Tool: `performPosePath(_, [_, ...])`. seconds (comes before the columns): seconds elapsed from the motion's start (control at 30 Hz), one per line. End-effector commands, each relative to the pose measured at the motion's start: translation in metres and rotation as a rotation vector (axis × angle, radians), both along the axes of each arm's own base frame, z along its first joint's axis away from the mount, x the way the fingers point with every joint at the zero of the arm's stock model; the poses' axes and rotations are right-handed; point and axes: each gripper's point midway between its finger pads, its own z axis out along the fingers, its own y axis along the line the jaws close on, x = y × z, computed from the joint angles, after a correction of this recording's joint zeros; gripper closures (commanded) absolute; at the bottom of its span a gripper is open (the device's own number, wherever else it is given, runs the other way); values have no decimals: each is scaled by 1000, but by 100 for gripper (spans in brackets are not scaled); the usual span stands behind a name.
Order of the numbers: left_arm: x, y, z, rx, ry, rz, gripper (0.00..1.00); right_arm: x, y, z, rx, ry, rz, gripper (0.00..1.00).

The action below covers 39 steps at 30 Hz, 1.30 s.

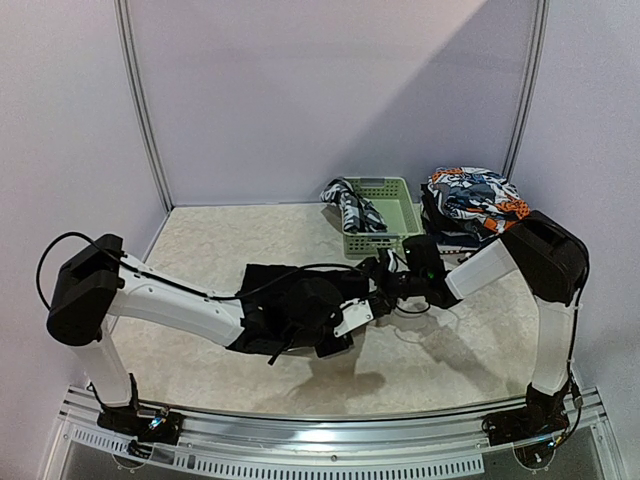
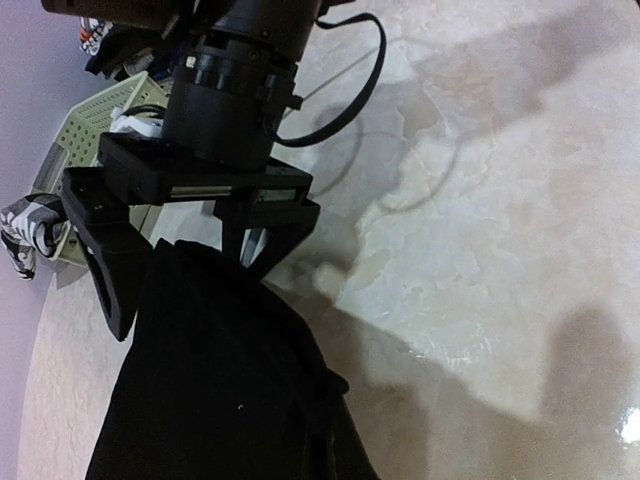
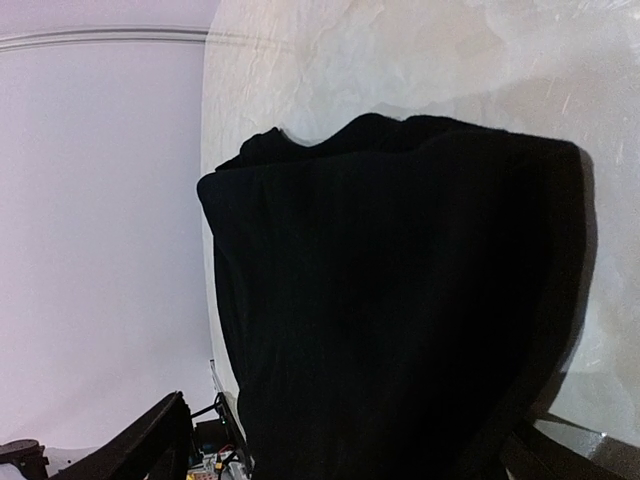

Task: Fold and stack the mixed laundry pile
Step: Pass from the left arm to the right, then place the square-folded T-shirt at the corner of the board.

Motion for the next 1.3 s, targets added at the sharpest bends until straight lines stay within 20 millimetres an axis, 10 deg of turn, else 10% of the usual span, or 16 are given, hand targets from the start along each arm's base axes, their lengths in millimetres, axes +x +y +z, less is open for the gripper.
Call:
performPosePath(0.0, [4, -3, 29, -106, -11, 15, 100, -1, -5, -29, -38, 73, -27, 10])
performPosePath(0.4, [-5, -11, 23, -143, 44, -25, 100, 11, -3, -40, 4, 83, -29, 33])
performPosePath(0.63, [-19, -15, 14, -166, 112, -72, 100, 19, -12, -44, -3, 54, -25, 69])
performPosePath(0.83, [-31, -8, 8, -202, 191, -67, 19, 17, -17, -44, -54, 11, 14, 91])
performPosePath(0.93, [-32, 7, 17, -251, 222, -18, 10, 15, -18, -45, -92, -4, 45, 94])
performPosePath(1.07, [7, 44, 31, -292, 264, 186, 16, 9, -23, -49, -159, -13, 85, 96])
performPosePath(1.27, [73, 106, 13, -303, 352, 486, 61, 3, -34, -51, -255, -45, 122, 97])
